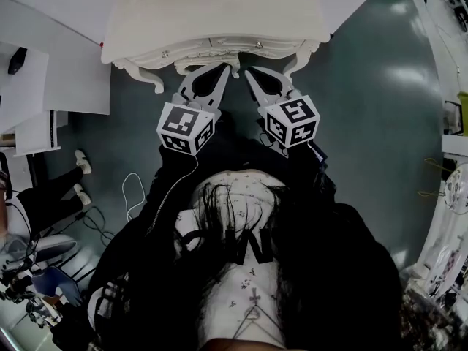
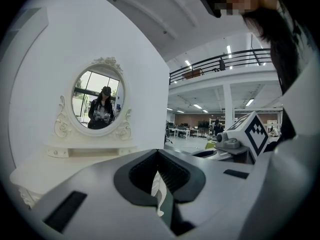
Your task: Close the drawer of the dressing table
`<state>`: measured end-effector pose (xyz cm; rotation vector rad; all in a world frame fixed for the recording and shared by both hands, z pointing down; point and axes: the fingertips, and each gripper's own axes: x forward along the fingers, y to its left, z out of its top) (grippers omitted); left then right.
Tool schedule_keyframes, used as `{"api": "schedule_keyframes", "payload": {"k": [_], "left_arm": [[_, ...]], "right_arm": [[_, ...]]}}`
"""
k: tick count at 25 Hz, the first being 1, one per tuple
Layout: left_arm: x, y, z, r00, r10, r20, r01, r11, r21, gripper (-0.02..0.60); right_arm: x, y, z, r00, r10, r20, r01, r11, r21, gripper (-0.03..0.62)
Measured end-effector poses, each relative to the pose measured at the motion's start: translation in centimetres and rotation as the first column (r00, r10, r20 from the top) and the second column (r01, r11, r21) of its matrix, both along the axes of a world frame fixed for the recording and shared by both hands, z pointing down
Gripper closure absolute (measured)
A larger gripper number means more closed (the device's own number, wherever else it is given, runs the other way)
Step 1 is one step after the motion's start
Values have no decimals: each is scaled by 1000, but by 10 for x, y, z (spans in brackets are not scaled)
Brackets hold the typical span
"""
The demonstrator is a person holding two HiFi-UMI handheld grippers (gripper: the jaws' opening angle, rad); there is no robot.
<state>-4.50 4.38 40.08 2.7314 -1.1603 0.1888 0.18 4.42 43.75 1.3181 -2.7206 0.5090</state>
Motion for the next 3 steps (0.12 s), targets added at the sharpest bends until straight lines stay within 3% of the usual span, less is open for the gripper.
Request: {"api": "schedule_keyframes", "payload": {"k": [3], "left_arm": [[0,-3,-3,1000,0,1,0,1000,8,581]], "right_arm": [[0,-4,-3,1000,-1,-6,1,1000,9,574]]}}
